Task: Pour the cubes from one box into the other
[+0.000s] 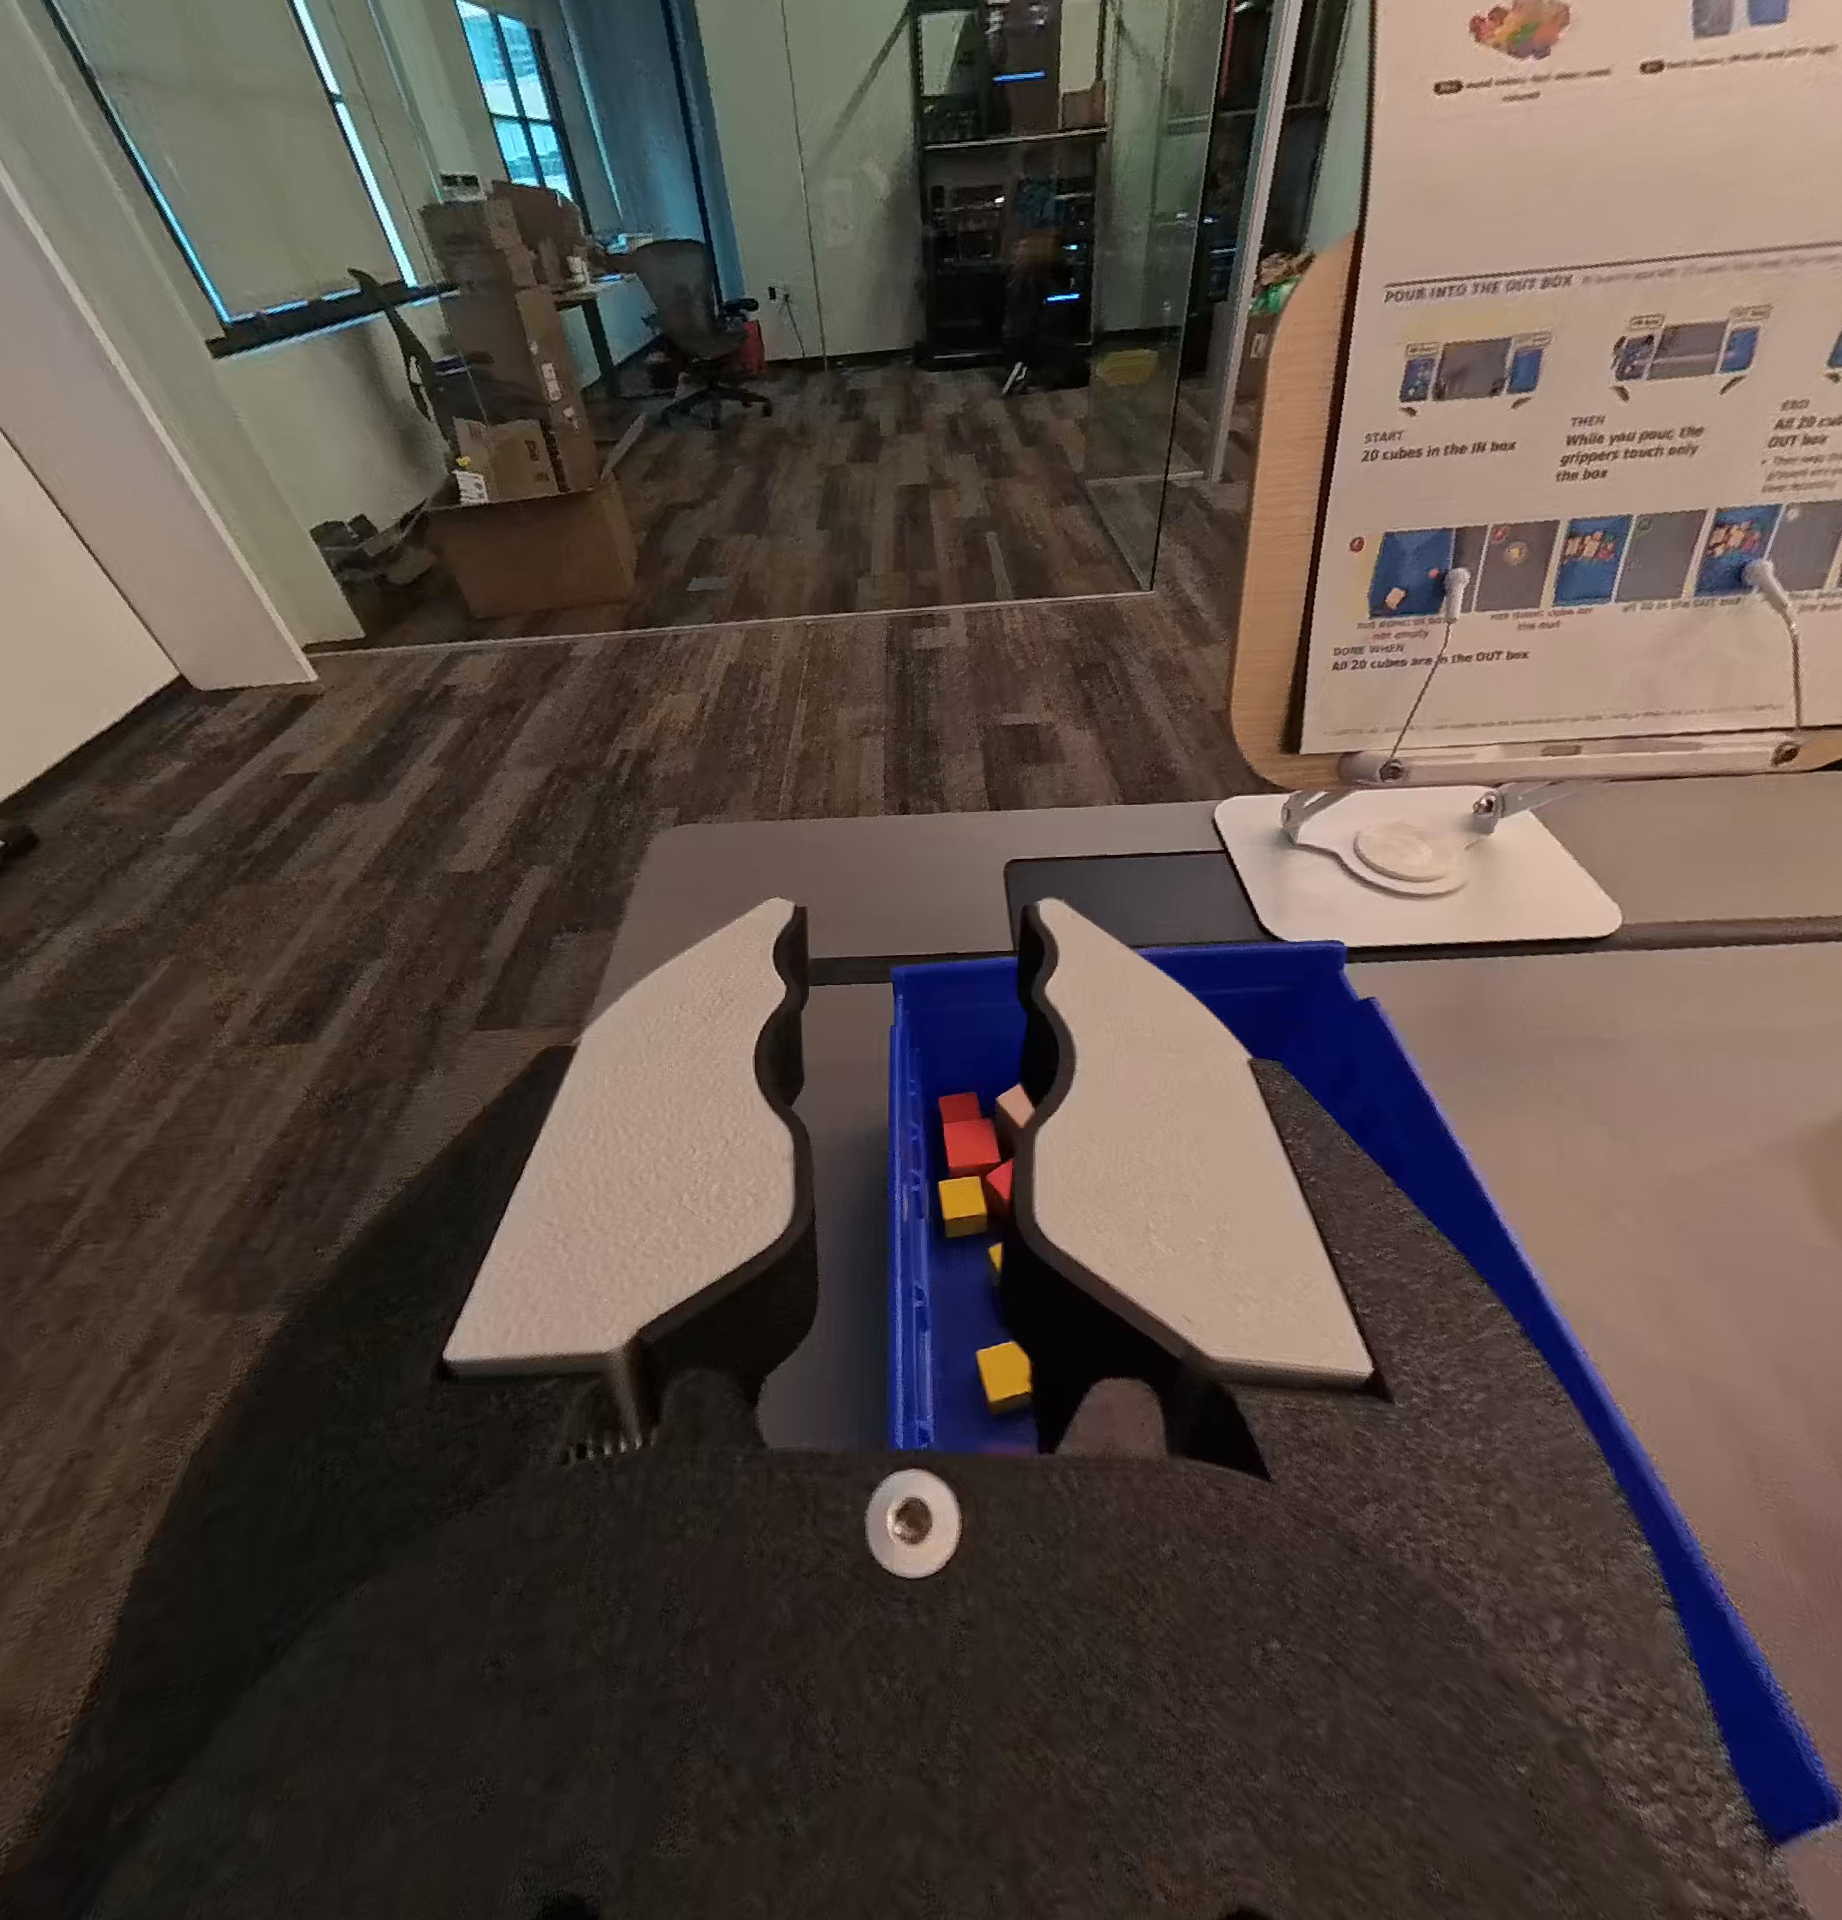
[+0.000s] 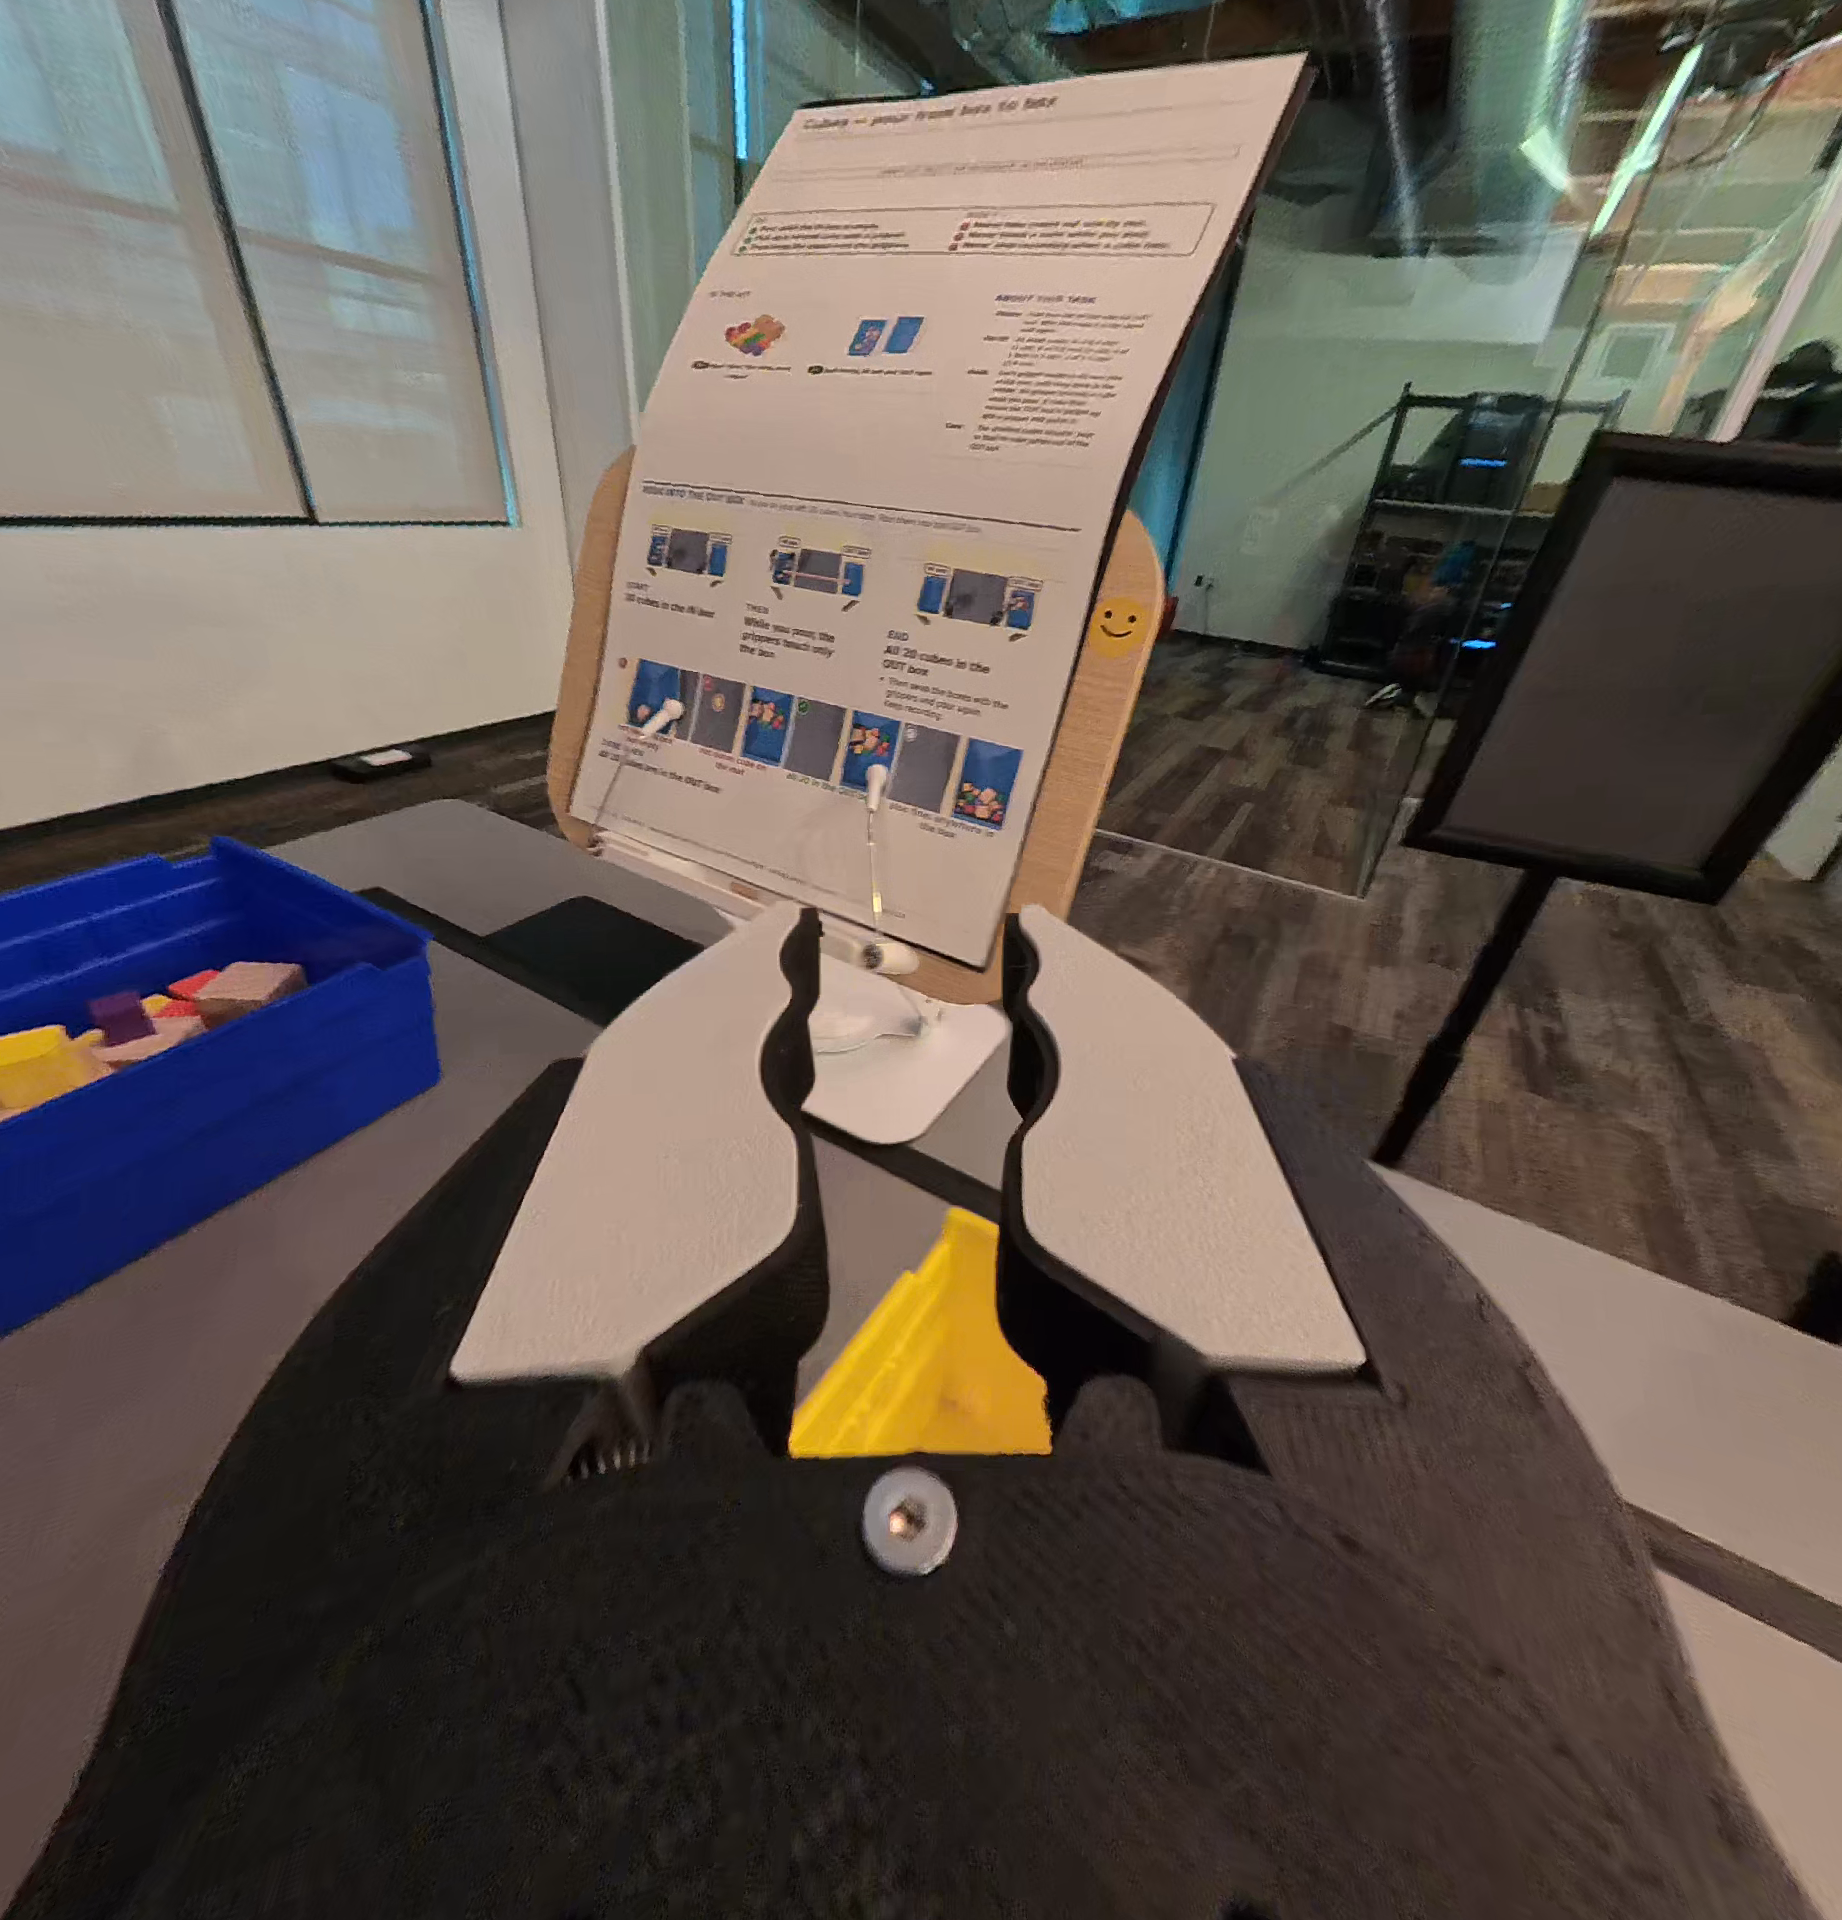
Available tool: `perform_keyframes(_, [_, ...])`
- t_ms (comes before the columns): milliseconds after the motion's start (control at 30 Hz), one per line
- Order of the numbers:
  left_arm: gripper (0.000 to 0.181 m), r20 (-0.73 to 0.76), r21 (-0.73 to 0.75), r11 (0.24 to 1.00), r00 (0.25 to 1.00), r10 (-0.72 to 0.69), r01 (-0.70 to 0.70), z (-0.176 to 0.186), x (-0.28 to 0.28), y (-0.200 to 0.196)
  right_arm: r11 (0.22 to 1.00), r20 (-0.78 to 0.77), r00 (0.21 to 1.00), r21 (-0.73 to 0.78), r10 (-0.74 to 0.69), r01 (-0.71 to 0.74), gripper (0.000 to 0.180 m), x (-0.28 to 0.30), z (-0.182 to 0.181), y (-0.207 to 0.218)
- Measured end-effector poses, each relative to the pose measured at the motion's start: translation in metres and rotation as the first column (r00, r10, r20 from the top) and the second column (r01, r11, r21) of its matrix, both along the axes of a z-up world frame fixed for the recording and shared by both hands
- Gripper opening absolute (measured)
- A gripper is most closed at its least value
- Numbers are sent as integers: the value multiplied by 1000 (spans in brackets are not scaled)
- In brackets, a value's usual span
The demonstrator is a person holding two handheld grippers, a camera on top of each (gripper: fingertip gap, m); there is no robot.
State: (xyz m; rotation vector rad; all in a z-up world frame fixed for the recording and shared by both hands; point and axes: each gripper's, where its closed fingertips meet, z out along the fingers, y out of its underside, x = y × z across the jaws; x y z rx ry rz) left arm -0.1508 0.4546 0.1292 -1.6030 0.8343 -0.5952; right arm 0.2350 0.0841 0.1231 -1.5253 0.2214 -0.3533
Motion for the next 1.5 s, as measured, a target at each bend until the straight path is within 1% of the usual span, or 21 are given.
perform_keyframes(67, [38,14,-13,1000,1000,-12,12,0,3,-1,999,-44,998,13,38,-37,34,-3,-2,3])
perform_keyframes(133, [37,5,-8,1000,1000,-9,9,0,4,0,998,-60,997,38,45,-43,34,-3,0,3])
perform_keyframes(367, [36,2,6,1000,1000,-3,3,3,7,-3,996,-25,999,78,33,-31,30,-8,16,-8])
perform_keyframes(567, [36,3,16,1000,1000,1,-2,5,8,-5,995,-20,999,93,35,-33,29,-9,22,-13])
perform_keyframes(1500, [36,-20,11,1000,1000,0,0,1,9,-6,999,-5,1000,40,13,-13,28,-8,17,-11])
